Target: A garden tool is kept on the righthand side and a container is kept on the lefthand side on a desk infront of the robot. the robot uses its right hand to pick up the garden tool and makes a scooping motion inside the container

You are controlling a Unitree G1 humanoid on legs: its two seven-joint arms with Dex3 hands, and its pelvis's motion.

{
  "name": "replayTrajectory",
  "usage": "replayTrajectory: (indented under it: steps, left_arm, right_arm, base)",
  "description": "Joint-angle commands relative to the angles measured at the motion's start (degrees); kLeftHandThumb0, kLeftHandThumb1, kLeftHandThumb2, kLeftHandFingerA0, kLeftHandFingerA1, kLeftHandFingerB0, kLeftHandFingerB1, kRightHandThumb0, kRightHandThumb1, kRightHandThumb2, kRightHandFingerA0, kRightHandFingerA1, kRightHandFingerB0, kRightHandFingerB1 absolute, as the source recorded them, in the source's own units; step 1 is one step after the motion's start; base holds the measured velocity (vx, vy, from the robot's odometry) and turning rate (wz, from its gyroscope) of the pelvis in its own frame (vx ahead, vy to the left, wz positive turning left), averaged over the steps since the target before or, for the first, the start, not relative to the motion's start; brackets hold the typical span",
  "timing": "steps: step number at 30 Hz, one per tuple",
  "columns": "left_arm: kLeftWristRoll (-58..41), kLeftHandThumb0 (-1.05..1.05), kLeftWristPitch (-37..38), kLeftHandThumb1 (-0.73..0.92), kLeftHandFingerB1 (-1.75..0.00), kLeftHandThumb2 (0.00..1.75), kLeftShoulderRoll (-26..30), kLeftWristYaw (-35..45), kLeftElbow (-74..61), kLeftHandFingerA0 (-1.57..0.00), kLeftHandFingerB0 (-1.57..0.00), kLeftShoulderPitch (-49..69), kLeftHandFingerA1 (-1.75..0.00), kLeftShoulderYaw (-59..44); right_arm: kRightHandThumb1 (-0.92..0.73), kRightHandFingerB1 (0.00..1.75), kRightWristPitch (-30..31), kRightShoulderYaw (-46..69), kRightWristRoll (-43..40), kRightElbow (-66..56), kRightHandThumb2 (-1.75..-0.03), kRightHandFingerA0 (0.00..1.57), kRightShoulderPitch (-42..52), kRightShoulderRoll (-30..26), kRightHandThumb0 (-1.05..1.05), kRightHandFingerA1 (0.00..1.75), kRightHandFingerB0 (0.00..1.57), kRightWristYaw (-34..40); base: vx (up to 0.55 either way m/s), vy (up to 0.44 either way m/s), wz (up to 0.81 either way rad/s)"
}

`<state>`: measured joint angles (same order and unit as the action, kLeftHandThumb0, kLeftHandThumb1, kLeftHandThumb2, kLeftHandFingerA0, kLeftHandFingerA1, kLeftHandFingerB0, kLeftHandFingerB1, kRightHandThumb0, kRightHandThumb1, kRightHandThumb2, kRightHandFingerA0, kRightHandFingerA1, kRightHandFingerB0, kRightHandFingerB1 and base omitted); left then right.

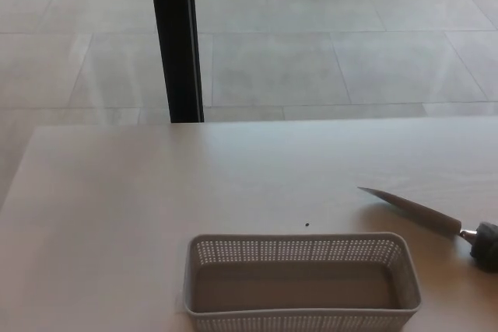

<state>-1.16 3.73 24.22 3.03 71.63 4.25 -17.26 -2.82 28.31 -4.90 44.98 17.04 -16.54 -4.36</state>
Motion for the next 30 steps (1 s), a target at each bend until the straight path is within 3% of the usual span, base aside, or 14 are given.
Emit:
replayTrajectory:
  steps: [1, 2, 3, 4, 6, 7, 8, 9, 16, 18, 21, 25, 26, 30]
  left_arm:
    - [-1.21, -0.59, 1.69, 0.6, -0.73, 0.59, 1.06, -0.48, 1.57, -0.77, -0.75, 0.0, -1.05, -1.0]
    - [-1.07, -0.6, 1.74, 0.61, -0.69, 0.59, 1.08, -0.56, 1.67, -0.7, -0.73, -0.08, -0.94, -0.91]
    - [-1.13, -0.6, 1.45, 0.61, -0.62, 0.58, 1.11, -0.59, 1.74, -0.74, -0.73, -0.23, -0.92, -0.95]
    - [-1.47, -0.6, 1.56, 0.61, -0.69, 0.59, 1.16, -0.08, 1.81, -0.75, -0.76, -0.12, -0.86, -1.27]
    - [-1.45, -0.59, 1.59, 0.61, -0.66, 0.59, 1.12, -0.12, 1.95, -0.78, -0.77, -0.15, -0.89, -1.36]
    - [-1.22, -0.59, 1.48, 0.61, -0.66, 0.59, 1.07, -0.48, 2.1, -0.78, -0.77, -0.29, -0.89, -1.29]
    - [-1.43, -0.57, 1.52, 0.48, -0.8, 0.94, 1.09, -0.36, 2.13, -0.81, -0.77, -0.23, -0.94, -1.56]
    - [-1.27, -0.61, 1.56, 0.6, -0.64, 0.58, 1.15, -0.34, 2.38, -0.79, -0.75, -0.19, -0.89, -1.53]
    - [-1.4, -0.6, 1.94, 0.59, -0.91, 0.58, 1.18, -0.3, 2.0, -0.83, -0.77, 0.7, -1.16, -1.91]
    - [-2.36, -0.59, 0.86, 0.57, -0.72, 0.59, 1.02, -0.37, 1.93, -0.8, -0.73, 0.31, -1.05, -2.8]
    - [-2.1, -0.58, 0.79, 0.59, -0.65, 0.57, 1.06, -0.18, 2.01, -0.78, -0.68, 0.26, -1.05, -2.65]
    - [-1.36, -0.6, 1.53, 0.6, -0.66, 0.58, 1.32, -0.31, 2.28, -0.82, -0.72, 0.16, -1.01, -1.92]
    - [-1.48, -0.61, 1.67, 0.58, -0.7, 0.59, 1.2, -0.35, 2.42, -0.85, -0.72, 0.18, -1.11, -2.02]
    - [-2.17, -0.59, 2.04, 0.58, -0.74, 0.58, 0.77, -0.02, 2.46, -0.85, -0.74, 0.62, -1.13, -2.4]
  right_arm:
    - [-0.42, 0.54, 0.05, 3.78, -5.19, -0.19, -1.02, 0.04, -0.32, -2.39, -0.41, 0.58, 0.0, -1.37]
    - [-0.54, 0.47, 0.55, 6.89, -8.34, 1.06, -0.96, 0.1, -2.07, -2.85, -0.84, 0.68, 0.0, -1.87]
    - [-0.75, 0.42, 1.88, 8.45, -9.44, 0.47, -0.63, 0.0, -2.97, -3.3, -0.84, 0.74, 0.0, -1.07]
    - [-0.64, 0.15, 3.38, 10.86, -11.01, 0.54, -1.07, 0.0, -5.36, -5.23, -1.0, 0.59, 0.04, -0.2]
    - [-0.67, 0.13, 4.59, 12.83, -12.22, 0.33, -1.09, 0.01, -7.65, -7.19, -1.05, 0.4, 0.0, -0.73]
    - [-0.67, 0.13, 5.7, 14.32, -13.43, -0.26, -1.09, 0.01, -9.61, -9.02, -1.05, 0.4, 0.0, -1.75]
    - [-0.61, 0.21, 6.24, 14.51, -12.64, -1.12, -1.08, 0.0, -10.79, -10.44, -0.93, 0.45, 0.0, -0.54]
    - [-0.65, 0.12, 5.78, 14.91, -12.27, -2.45, -1.11, 0.0, -12.81, -12.66, -1.05, 0.26, 0.0, -0.21]
    - [-0.63, 0.19, 9.58, 14.3, -11.51, -21.31, -1.1, 0.05, -17.22, -20.23, -1.02, 0.53, 0.0, -1.74]
    - [-0.63, 0.29, 12.08, 13.17, -10.98, -28.3, -1.13, 0.02, -18.87, -22.1, -1.05, 0.4, 0.0, -1.49]
    - [-0.63, 0.48, 11.32, 10.26, -8.73, -33.93, -1.13, 0.0, -20.46, -25.69, -1.05, 0.55, 0.0, -4.23]
    - [-0.69, 0.32, 6.04, 2.14, -2.33, -37.53, -1.16, 0.0, -22.22, -30.71, -1.05, 0.36, 0.0, -8.51]
    - [-0.71, 0.08, 4.26, -0.82, -1.91, -37.76, -1.14, 0.0, -22.78, -31.24, -1.05, 0.18, 0.0, -10.68]
    - [-0.71, 0.01, 5.63, -6.96, 0.34, -40.05, -1.12, 0.0, -22.46, -34.42, -1.05, 0.06, 0.0, -12.83]
  base:
    - [0.0, 0.0, 0.0]
    - [0.0, 0.0, 0.0]
    - [0.0, 0.0, 0.0]
    - [0.0, 0.0, 0.0]
    - [0.0, 0.0, 0.0]
    - [0.0, 0.0, 0.0]
    - [0.0, 0.0, 0.0]
    - [0.0, 0.0, 0.0]
    - [0.0, 0.0, 0.0]
    - [0.0, 0.0, 0.0]
    - [0.0, 0.0, 0.0]
    - [0.0, 0.0, 0.0]
    - [0.0, 0.0, 0.0]
    - [0.0, 0.0, 0.0]
